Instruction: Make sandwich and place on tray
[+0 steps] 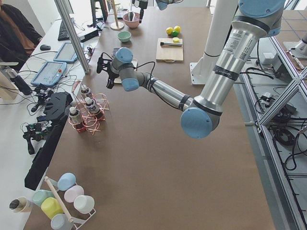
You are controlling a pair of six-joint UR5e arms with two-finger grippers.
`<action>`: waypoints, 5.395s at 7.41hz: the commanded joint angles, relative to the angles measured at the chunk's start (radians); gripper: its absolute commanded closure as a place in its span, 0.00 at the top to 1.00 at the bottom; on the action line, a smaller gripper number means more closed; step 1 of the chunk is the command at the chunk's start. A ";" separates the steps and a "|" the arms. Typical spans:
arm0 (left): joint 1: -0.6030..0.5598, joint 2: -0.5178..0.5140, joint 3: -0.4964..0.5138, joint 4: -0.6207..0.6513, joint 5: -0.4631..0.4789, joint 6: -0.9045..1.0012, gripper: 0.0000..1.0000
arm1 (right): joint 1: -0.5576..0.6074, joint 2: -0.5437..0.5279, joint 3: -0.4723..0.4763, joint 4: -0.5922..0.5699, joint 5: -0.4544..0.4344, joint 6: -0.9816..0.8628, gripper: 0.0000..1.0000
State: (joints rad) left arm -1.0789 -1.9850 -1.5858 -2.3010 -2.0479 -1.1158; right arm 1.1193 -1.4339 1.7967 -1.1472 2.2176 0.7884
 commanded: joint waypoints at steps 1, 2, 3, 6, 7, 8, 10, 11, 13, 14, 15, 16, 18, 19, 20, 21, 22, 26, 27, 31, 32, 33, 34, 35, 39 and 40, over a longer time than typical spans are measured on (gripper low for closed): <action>-0.165 0.148 -0.002 0.000 -0.254 0.319 0.97 | 0.155 -0.101 0.010 -0.141 0.053 -0.396 1.00; -0.196 0.205 -0.006 -0.002 -0.315 0.412 0.97 | 0.196 -0.156 0.006 -0.144 0.053 -0.510 1.00; -0.206 0.260 -0.005 0.000 -0.346 0.538 0.97 | 0.238 -0.196 0.015 -0.164 0.051 -0.555 1.00; -0.345 0.380 -0.005 0.117 -0.411 0.881 0.97 | 0.368 -0.249 0.012 -0.341 0.034 -0.894 1.00; -0.427 0.402 0.000 0.253 -0.393 1.112 0.97 | 0.419 -0.247 0.010 -0.440 0.010 -1.026 1.00; -0.503 0.396 -0.009 0.417 -0.289 1.331 0.97 | 0.440 -0.241 0.013 -0.507 -0.013 -1.053 1.00; -0.610 0.333 -0.013 0.756 -0.184 1.563 0.97 | 0.450 -0.235 0.013 -0.586 0.000 -1.067 1.00; -0.613 0.357 -0.023 0.785 -0.196 1.565 0.97 | 0.453 -0.232 0.016 -0.633 0.004 -1.089 1.00; -0.604 0.376 -0.048 0.782 -0.240 1.558 0.97 | 0.453 -0.250 0.004 -0.663 0.064 -1.107 1.00; -0.596 0.376 -0.046 0.784 -0.315 1.552 0.97 | 0.453 -0.263 0.001 -0.666 0.082 -1.107 1.00; -0.584 0.389 -0.048 0.782 -0.321 1.551 0.97 | 0.453 -0.270 -0.010 -0.666 0.076 -1.107 1.00; -0.579 0.400 -0.048 0.776 -0.321 1.551 0.97 | 0.453 -0.273 -0.017 -0.664 0.076 -1.107 1.00; -0.576 0.402 -0.042 0.775 -0.321 1.526 0.97 | 0.453 -0.269 -0.017 -0.663 0.074 -1.109 1.00; -0.569 0.408 -0.042 0.775 -0.322 1.513 0.97 | 0.453 -0.267 -0.017 -0.661 0.073 -1.109 1.00; -0.566 0.408 -0.043 0.775 -0.322 1.513 0.97 | 0.458 -0.263 -0.016 -0.663 0.074 -1.107 1.00; -0.564 0.403 -0.043 0.775 -0.321 1.513 0.97 | 0.458 -0.261 -0.017 -0.663 0.074 -1.107 1.00; -0.564 0.397 -0.045 0.775 -0.321 1.507 0.97 | 0.458 -0.260 -0.017 -0.663 0.076 -1.107 1.00; -0.515 0.396 -0.037 0.706 -0.321 1.397 0.97 | 0.458 -0.252 -0.016 -0.661 0.073 -1.107 1.00; -0.513 0.391 -0.034 0.706 -0.321 1.397 0.97 | 0.458 -0.238 -0.022 -0.667 0.068 -1.107 1.00; -0.513 0.385 -0.031 0.704 -0.316 1.403 0.97 | 0.458 -0.238 -0.025 -0.666 0.066 -1.107 1.00; -0.513 0.387 -0.031 0.704 -0.314 1.403 0.97 | 0.458 -0.238 -0.025 -0.666 0.066 -1.107 1.00; -0.513 0.387 -0.031 0.703 -0.314 1.403 0.97 | 0.458 -0.238 -0.025 -0.664 0.066 -1.107 1.00; -0.513 0.387 -0.034 0.704 -0.314 1.403 0.97 | 0.458 -0.241 -0.025 -0.663 0.066 -1.107 1.00; -0.513 0.387 -0.034 0.703 -0.314 1.403 0.97 | 0.458 -0.241 -0.025 -0.663 0.066 -1.109 1.00; -0.513 0.388 -0.031 0.704 -0.313 1.403 0.97 | 0.458 -0.247 -0.025 -0.661 0.066 -1.107 1.00; -0.513 0.390 -0.033 0.704 -0.313 1.403 0.97 | 0.458 -0.250 -0.025 -0.660 0.066 -1.109 1.00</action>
State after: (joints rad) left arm -1.5923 -1.5976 -1.6183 -1.5970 -2.3616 0.2869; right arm 1.5769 -1.6804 1.7717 -1.8083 2.2841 -0.3200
